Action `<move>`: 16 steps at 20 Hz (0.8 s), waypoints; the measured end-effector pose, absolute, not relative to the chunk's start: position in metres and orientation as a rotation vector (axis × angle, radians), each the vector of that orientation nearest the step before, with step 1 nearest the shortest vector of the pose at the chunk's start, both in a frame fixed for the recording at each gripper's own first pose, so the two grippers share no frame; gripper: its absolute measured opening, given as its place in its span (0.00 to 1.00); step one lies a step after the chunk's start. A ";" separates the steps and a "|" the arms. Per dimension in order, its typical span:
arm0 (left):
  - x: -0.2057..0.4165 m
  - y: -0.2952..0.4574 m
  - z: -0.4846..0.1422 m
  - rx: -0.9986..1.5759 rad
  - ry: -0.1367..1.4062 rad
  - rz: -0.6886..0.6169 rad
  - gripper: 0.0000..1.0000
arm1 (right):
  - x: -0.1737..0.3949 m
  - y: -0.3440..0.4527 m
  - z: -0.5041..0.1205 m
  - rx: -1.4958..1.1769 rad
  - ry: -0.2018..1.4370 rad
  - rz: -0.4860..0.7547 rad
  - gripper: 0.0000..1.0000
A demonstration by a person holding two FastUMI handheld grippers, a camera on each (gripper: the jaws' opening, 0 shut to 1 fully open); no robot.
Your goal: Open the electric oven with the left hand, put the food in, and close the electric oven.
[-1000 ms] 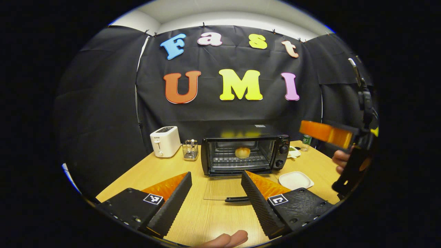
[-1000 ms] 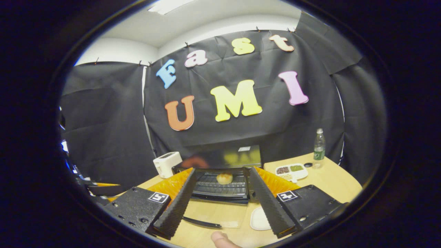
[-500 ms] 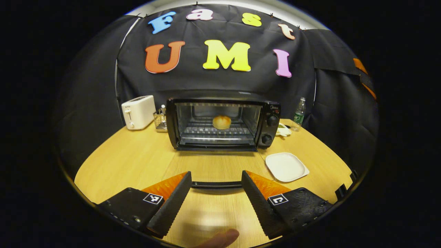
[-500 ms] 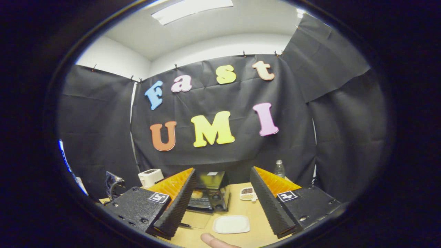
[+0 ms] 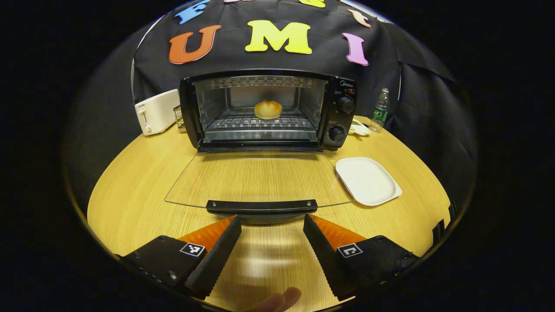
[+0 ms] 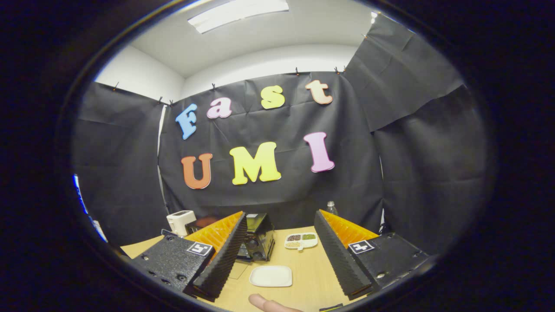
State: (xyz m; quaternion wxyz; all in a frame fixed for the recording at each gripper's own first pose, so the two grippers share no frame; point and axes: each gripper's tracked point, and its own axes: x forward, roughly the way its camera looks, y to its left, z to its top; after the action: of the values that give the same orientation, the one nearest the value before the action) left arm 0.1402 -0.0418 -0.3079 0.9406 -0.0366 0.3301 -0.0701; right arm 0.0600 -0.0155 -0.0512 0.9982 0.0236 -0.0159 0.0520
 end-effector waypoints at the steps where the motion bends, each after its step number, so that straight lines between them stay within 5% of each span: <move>1: 0.142 -0.041 -0.312 -0.074 0.686 -0.137 0.95 | 0.060 -0.015 -0.055 0.043 -0.025 0.107 0.94; 16: 0.150 -0.040 -0.290 -0.014 0.621 -0.096 0.94 | 0.057 -0.012 -0.067 0.016 -0.022 0.134 0.96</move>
State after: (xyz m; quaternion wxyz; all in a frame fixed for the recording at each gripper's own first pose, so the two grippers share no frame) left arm 0.1504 -0.0402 -0.2905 0.9510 -0.0066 0.3054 -0.0472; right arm 0.0575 -0.0124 -0.0674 0.9977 0.0078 -0.0112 0.0668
